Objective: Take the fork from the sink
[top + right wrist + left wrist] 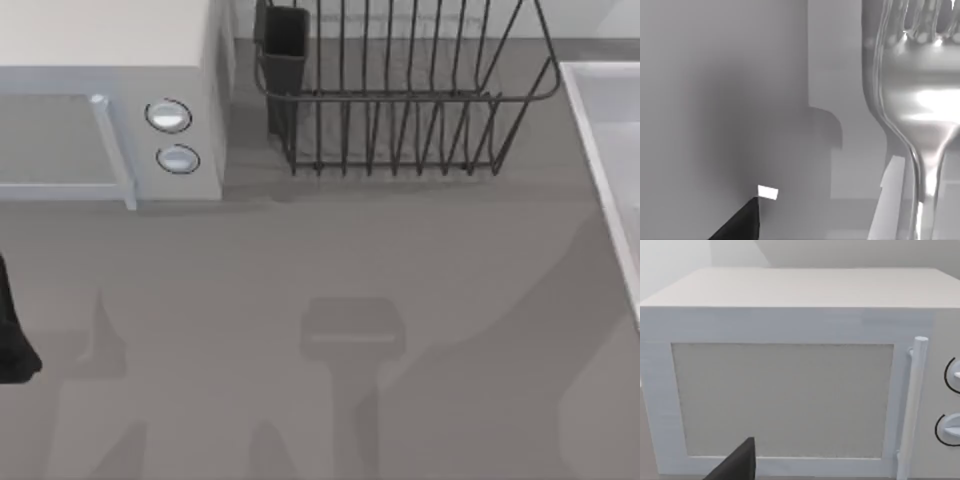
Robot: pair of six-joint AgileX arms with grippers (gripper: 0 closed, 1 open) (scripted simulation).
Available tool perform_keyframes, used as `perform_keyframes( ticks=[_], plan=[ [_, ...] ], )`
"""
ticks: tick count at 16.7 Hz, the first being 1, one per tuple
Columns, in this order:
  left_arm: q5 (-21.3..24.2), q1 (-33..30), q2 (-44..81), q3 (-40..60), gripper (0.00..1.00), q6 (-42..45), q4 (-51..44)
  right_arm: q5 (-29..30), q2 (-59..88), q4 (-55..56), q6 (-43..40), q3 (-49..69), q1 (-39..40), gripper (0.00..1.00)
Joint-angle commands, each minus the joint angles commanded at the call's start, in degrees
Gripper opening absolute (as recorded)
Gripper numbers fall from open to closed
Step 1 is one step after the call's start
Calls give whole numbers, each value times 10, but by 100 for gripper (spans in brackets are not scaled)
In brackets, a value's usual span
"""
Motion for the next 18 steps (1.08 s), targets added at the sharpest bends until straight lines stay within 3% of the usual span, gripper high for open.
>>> perform_keyframes(
  ticks=[9,18],
  plan=[
    [0,0,0,0,100,0,0,0,0,0,0,0,0,2],
    [0,0,0,0,100,0,0,-7,-27,-9,6,8,2,0]
  ],
)
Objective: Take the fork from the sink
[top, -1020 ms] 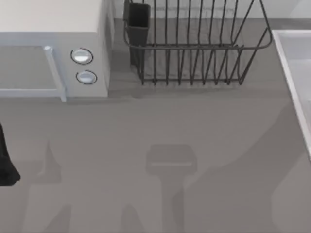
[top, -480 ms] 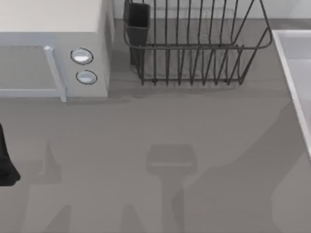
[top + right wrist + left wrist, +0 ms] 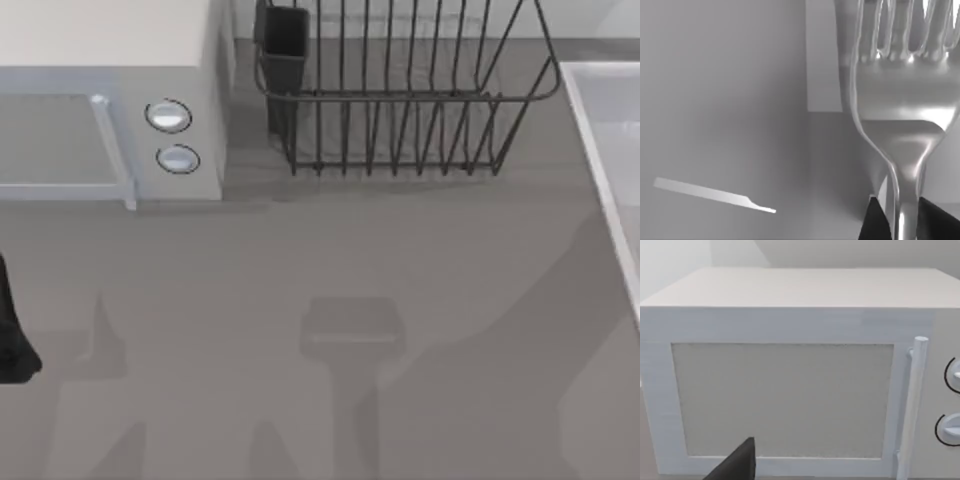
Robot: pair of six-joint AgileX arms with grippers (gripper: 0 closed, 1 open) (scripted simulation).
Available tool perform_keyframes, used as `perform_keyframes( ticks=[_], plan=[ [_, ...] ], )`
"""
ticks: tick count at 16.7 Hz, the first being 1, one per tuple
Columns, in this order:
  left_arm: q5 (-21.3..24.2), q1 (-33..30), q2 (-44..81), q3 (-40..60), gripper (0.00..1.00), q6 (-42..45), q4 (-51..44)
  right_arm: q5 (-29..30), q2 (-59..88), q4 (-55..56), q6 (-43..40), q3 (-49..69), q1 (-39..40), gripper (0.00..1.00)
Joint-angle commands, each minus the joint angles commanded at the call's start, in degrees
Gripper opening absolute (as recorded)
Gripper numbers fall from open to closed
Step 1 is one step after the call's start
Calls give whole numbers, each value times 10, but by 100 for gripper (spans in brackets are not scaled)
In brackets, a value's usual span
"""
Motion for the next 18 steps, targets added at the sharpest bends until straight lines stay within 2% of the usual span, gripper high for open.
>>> perform_keyframes(
  ticks=[4,12,18],
  plan=[
    [0,0,0,0,100,0,0,0,-14,-41,-1,27,-1,0],
    [0,0,0,0,100,0,0,-1,-99,-250,-2,146,-1,0],
    [0,0,0,0,100,0,0,-2,-109,-269,-1,159,0,0]
  ],
)
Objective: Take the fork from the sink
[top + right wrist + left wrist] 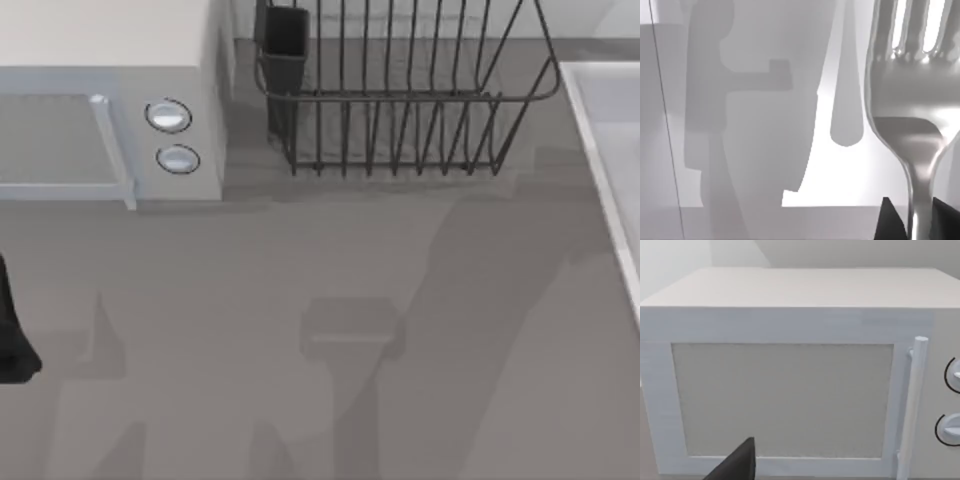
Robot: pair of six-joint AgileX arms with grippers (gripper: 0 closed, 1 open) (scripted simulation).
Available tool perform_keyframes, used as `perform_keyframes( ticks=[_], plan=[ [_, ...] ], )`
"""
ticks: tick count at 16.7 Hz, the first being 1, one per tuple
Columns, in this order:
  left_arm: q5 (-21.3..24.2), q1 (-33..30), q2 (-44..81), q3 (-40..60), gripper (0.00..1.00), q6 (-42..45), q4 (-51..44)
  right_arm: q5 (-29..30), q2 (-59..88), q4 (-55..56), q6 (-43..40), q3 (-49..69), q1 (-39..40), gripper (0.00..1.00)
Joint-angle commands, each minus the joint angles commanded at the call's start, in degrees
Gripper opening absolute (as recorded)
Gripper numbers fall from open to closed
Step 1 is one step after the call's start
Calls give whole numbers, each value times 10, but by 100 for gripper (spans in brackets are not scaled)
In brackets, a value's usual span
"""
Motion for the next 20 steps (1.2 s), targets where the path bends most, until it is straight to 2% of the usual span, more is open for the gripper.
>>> perform_keyframes(
  ticks=[2,5,8,15,18,20],
  plan=[
    [0,0,0,0,100,0,0,0,-3,-2,8,-2,8,0],
    [0,0,0,0,100,0,0,1,-27,-15,63,-19,63,0],
    [0,0,0,0,100,0,0,2,-71,-34,166,-52,168,0],
    [0,0,0,0,100,0,0,4,-208,-80,467,-153,476,0],
    [0,0,0,0,100,0,0,5,-253,-91,542,-188,551,0],
    [0,0,0,0,100,0,0,5,-267,-93,561,-199,570,0]
  ],
)
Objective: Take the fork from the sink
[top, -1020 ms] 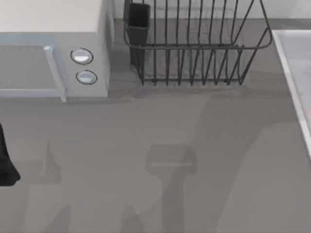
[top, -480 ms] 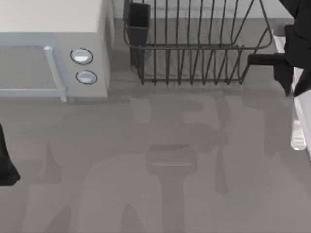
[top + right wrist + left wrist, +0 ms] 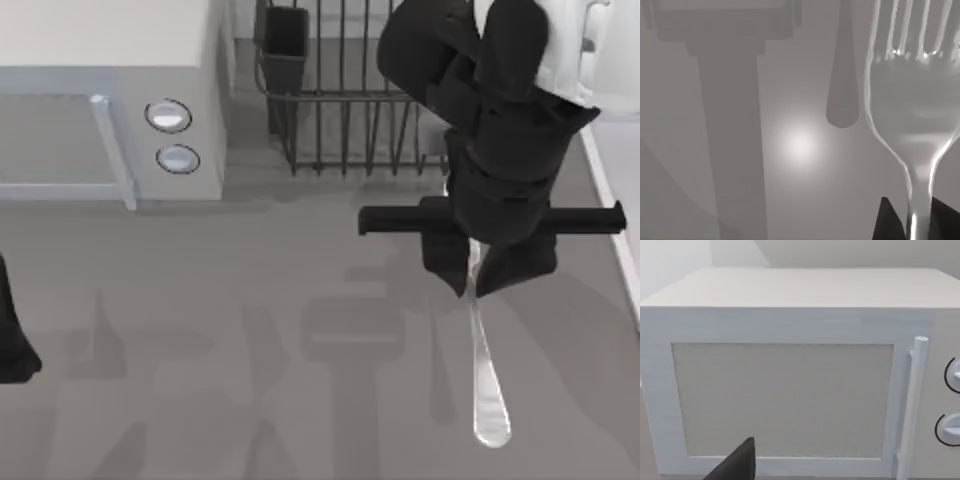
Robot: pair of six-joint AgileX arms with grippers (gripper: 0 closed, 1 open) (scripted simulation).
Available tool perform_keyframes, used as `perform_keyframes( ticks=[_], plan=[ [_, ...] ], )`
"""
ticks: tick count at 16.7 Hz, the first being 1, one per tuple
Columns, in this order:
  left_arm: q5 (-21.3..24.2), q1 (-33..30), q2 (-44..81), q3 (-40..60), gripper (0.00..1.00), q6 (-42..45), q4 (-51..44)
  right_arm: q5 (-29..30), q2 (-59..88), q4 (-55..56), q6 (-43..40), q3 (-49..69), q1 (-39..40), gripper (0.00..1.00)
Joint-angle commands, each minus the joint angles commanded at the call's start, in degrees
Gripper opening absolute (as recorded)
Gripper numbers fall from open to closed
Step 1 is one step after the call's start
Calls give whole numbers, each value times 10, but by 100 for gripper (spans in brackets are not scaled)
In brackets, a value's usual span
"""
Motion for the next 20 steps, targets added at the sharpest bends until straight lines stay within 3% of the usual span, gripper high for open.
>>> perform_keyframes(
  ticks=[6,14,20],
  plan=[
    [0,0,0,0,100,0,0,3,4,10,4,-8,-3,0],
    [0,0,0,0,100,0,0,1,33,213,4,-176,3,0],
    [0,0,0,0,100,0,0,0,38,243,4,-205,3,0]
  ],
)
